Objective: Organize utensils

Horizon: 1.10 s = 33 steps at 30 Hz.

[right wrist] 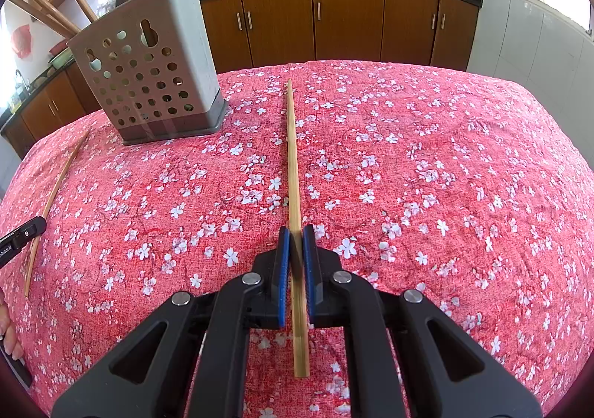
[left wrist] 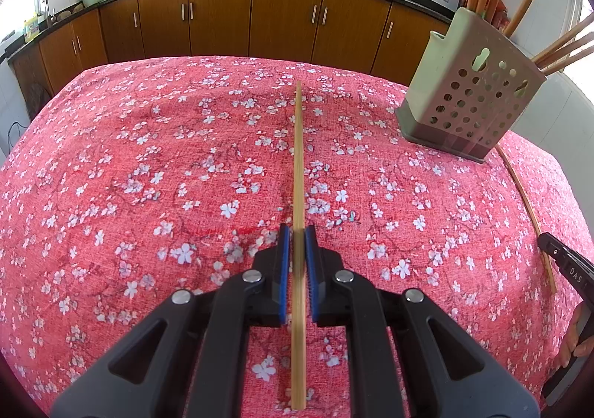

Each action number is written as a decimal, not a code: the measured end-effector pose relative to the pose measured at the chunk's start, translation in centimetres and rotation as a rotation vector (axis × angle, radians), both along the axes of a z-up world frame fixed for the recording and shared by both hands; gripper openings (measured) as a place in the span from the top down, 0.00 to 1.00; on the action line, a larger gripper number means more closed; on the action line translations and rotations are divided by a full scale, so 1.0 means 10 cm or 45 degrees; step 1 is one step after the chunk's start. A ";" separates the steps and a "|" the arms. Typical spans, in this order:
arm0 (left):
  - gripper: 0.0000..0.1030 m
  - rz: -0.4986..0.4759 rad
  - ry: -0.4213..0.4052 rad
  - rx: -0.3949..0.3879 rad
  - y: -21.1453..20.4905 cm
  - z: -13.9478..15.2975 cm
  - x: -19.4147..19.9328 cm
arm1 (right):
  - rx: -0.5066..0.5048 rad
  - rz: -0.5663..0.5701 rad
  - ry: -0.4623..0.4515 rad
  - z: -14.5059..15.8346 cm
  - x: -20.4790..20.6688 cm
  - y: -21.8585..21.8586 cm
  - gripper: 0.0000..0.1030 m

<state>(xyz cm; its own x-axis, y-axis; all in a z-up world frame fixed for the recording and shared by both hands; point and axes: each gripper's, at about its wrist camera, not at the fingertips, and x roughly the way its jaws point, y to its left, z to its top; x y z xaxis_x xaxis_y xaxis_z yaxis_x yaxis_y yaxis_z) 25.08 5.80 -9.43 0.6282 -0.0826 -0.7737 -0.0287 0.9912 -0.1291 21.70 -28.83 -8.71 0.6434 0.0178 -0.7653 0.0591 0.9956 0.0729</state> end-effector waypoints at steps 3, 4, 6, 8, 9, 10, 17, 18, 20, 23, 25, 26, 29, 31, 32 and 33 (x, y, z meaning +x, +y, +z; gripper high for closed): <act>0.89 0.000 0.000 -0.004 0.00 0.00 0.00 | 0.000 0.000 0.000 0.00 0.00 0.00 0.92; 0.89 -0.001 0.000 -0.005 0.00 0.01 0.00 | 0.000 0.000 0.000 0.00 0.00 0.00 0.92; 0.89 -0.001 0.000 -0.007 0.00 0.01 0.00 | 0.000 0.000 0.000 0.01 0.00 0.00 0.92; 0.89 -0.001 0.000 -0.009 0.00 0.01 0.00 | 0.001 0.000 0.000 0.01 0.00 0.00 0.92; 0.89 -0.001 0.000 -0.008 0.00 0.01 0.00 | 0.001 0.000 0.000 0.00 0.00 0.00 0.92; 0.89 -0.002 0.000 -0.008 0.01 0.00 0.00 | 0.000 0.000 0.000 0.00 0.00 0.00 0.92; 0.89 -0.002 0.000 -0.012 0.00 0.01 0.00 | 0.002 -0.001 0.001 -0.01 0.01 0.00 0.92; 0.89 -0.001 0.000 -0.012 -0.01 0.01 0.00 | 0.003 -0.001 0.001 0.00 0.01 0.00 0.92; 0.89 -0.001 0.000 -0.012 0.00 0.01 0.00 | 0.003 -0.001 0.001 0.00 0.01 0.00 0.92; 0.89 -0.001 0.000 -0.015 0.00 0.02 0.00 | 0.002 -0.001 0.001 0.00 0.01 0.00 0.91; 0.89 -0.001 0.000 -0.021 0.01 0.01 0.00 | 0.003 -0.002 0.002 0.01 0.02 0.00 0.91; 0.89 -0.001 -0.001 -0.028 0.01 0.02 -0.01 | 0.003 -0.002 0.002 0.00 0.01 0.00 0.92; 0.89 0.009 0.000 -0.019 0.00 0.02 -0.06 | -0.003 -0.002 0.001 0.01 0.01 0.01 0.91; 0.89 0.006 0.003 0.005 0.00 0.03 -0.11 | -0.004 0.003 0.001 0.02 -0.02 0.02 0.91; 0.89 0.004 0.004 0.019 -0.02 0.03 -0.14 | 0.001 0.005 0.001 0.02 -0.03 0.01 0.92; 0.89 0.000 0.004 0.027 -0.03 0.03 -0.17 | 0.008 0.004 0.001 0.02 -0.06 0.01 0.91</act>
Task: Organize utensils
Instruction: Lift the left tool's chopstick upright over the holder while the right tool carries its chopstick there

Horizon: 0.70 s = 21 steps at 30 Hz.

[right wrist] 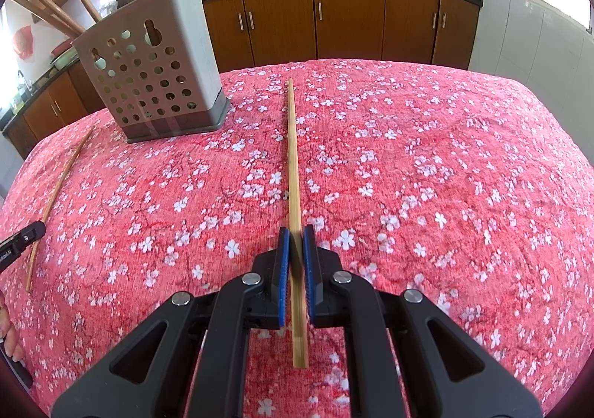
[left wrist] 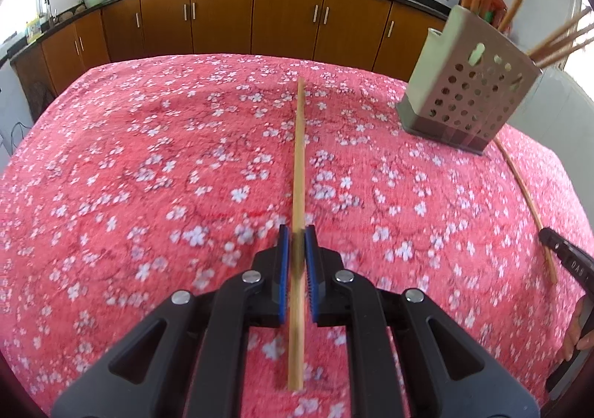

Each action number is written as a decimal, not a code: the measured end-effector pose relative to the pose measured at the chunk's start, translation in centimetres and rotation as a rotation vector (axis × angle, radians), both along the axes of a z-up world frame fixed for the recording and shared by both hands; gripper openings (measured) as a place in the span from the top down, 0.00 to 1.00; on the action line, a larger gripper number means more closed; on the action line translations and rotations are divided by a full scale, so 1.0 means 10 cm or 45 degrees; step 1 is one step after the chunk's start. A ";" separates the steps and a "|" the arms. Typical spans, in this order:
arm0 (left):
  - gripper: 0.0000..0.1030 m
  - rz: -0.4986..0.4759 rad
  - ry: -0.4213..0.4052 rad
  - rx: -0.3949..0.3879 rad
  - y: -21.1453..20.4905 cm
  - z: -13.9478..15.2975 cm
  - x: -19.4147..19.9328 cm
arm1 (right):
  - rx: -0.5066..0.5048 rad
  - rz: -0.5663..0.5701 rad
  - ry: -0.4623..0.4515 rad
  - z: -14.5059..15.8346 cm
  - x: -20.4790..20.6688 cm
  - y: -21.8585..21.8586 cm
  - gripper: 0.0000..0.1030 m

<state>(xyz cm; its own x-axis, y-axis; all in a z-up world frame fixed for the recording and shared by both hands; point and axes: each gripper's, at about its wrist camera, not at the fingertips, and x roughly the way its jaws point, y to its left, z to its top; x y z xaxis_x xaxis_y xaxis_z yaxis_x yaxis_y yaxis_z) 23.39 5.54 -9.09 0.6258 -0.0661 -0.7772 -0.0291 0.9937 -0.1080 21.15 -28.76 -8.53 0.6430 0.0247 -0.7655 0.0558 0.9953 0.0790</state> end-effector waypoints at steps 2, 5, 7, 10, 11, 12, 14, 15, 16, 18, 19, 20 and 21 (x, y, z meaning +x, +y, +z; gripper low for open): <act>0.89 -0.007 0.000 0.015 -0.02 0.00 -0.04 | 0.004 -0.001 0.000 0.00 -0.02 -0.01 0.92; 0.89 -0.015 0.001 0.038 -0.05 0.00 -0.05 | -0.001 0.000 -0.001 -0.01 -0.04 0.00 0.92; 0.92 -0.036 0.005 0.076 -0.08 0.01 -0.04 | -0.021 -0.002 -0.005 0.00 -0.04 0.01 0.92; 0.92 -0.048 -0.041 0.091 -0.08 0.14 -0.08 | -0.062 -0.007 -0.064 0.12 -0.11 0.03 0.92; 0.92 -0.046 -0.074 0.087 -0.08 0.23 -0.10 | -0.069 -0.008 -0.096 0.18 -0.14 0.04 0.92; 0.92 -0.046 -0.100 0.078 -0.06 0.32 -0.13 | -0.082 -0.009 -0.141 0.30 -0.18 0.04 0.92; 0.92 -0.048 -0.177 0.057 -0.04 0.53 -0.16 | -0.100 -0.010 -0.217 0.48 -0.23 0.06 0.92; 0.92 -0.052 -0.207 0.051 -0.04 0.62 -0.18 | -0.109 -0.011 -0.276 0.62 -0.26 0.07 0.92; 0.92 -0.058 -0.254 0.049 -0.06 0.74 -0.21 | -0.109 -0.012 -0.306 0.70 -0.28 0.07 0.92; 0.92 -0.074 -0.331 0.045 -0.07 0.97 -0.26 | -0.103 -0.016 -0.387 0.93 -0.32 0.07 0.92; 0.92 -0.079 -0.357 0.045 -0.05 1.06 -0.29 | -0.097 -0.016 -0.417 1.01 -0.33 0.04 0.92; 0.92 -0.086 -0.386 0.046 -0.06 1.15 -0.31 | -0.090 -0.015 -0.452 1.11 -0.35 0.05 0.92; 0.92 -0.100 -0.416 0.040 -0.08 1.27 -0.29 | -0.085 -0.012 -0.470 1.17 -0.34 0.03 0.92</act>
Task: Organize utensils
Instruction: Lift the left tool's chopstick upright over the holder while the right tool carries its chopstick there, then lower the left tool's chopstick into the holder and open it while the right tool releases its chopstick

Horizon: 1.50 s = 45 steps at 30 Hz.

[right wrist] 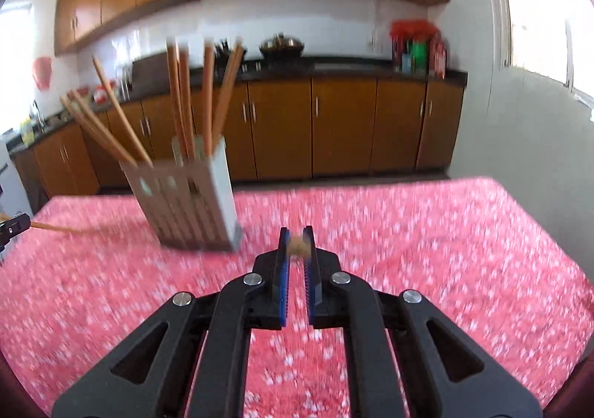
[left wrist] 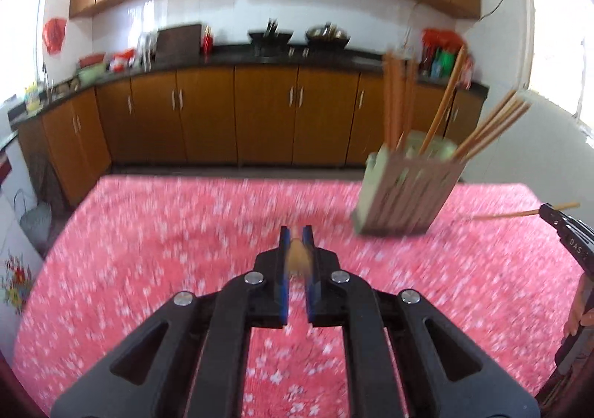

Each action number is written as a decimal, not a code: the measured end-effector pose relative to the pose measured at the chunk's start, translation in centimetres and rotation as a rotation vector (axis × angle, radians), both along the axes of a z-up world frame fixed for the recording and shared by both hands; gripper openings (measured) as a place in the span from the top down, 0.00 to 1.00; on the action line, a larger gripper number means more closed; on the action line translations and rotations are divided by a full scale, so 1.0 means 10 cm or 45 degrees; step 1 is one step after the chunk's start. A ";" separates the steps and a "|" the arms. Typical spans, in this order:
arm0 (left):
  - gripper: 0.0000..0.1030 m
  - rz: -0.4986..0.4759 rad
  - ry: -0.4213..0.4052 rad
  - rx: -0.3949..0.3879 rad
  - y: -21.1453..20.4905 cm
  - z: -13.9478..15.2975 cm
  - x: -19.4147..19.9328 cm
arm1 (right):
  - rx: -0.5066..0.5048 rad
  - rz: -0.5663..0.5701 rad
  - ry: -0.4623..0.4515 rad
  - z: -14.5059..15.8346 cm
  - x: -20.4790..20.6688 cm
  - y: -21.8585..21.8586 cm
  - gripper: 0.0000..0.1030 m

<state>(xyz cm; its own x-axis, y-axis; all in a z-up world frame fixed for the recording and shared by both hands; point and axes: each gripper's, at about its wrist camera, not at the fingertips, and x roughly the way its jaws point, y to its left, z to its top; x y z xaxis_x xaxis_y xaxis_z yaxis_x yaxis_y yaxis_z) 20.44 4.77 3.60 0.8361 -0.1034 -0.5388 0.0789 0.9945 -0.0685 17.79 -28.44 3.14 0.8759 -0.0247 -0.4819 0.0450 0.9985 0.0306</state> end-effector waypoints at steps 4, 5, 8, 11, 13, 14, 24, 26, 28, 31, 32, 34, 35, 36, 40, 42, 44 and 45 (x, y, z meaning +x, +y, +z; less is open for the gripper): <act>0.92 -0.055 -0.076 -0.022 -0.07 0.29 -0.04 | 0.023 0.020 -0.075 0.24 -0.03 -0.02 0.92; 0.92 -0.069 -0.089 -0.028 -0.09 0.35 -0.04 | 0.029 0.026 -0.088 0.29 -0.05 -0.02 0.92; 0.92 -0.113 -0.115 -0.068 -0.14 0.50 -0.07 | 0.063 0.056 -0.126 0.46 -0.09 -0.03 0.92; 0.92 -0.145 -0.145 -0.113 -0.19 0.65 -0.12 | 0.105 0.094 -0.157 0.60 -0.15 -0.02 0.92; 0.92 -0.173 -0.182 -0.149 -0.26 0.78 -0.14 | 0.142 0.132 -0.196 0.75 -0.20 0.00 0.92; 0.92 -0.185 -0.204 -0.165 -0.30 0.86 -0.14 | 0.155 0.146 -0.211 0.79 -0.22 0.00 0.92; 0.92 -0.215 -0.471 -0.276 -0.80 1.60 0.02 | 0.244 0.277 -0.436 1.47 -0.30 0.14 0.92; 0.92 -0.193 -0.525 -0.270 -0.87 1.71 0.07 | 0.242 0.283 -0.469 1.54 -0.25 0.16 0.92; 0.92 -0.152 -0.586 -0.239 -0.96 1.80 0.16 | 0.230 0.282 -0.489 1.57 -0.18 0.17 0.92; 0.92 -0.117 -0.623 -0.198 -1.05 1.81 0.29 | 0.227 0.279 -0.477 1.56 0.01 0.18 0.92; 0.92 -0.100 -0.636 -0.164 -1.09 1.78 0.35 | 0.222 0.273 -0.462 1.53 0.09 0.18 0.92; 0.92 -0.087 -0.628 -0.133 -1.13 1.72 0.46 | 0.220 0.266 -0.430 1.47 0.20 0.20 0.92; 0.92 -0.079 -0.604 -0.136 -1.11 1.65 0.53 | 0.220 0.264 -0.408 1.43 0.26 0.21 0.92; 0.92 -0.074 -0.589 -0.143 -1.09 1.61 0.57 | 0.217 0.262 -0.386 1.39 0.32 0.22 0.92; 0.92 -0.063 -0.503 -0.195 -0.98 1.37 0.78 | 0.194 0.263 -0.324 1.26 0.47 0.28 0.92; 0.92 -0.063 -0.470 -0.203 -0.94 1.28 0.85 | 0.187 0.264 -0.303 1.22 0.50 0.29 0.92; 0.92 -0.064 -0.449 -0.212 -0.90 1.21 0.87 | 0.184 0.262 -0.285 1.18 0.52 0.30 0.92; 0.92 -0.068 -0.437 -0.223 -0.88 1.18 0.88 | 0.185 0.261 -0.279 1.18 0.53 0.31 0.92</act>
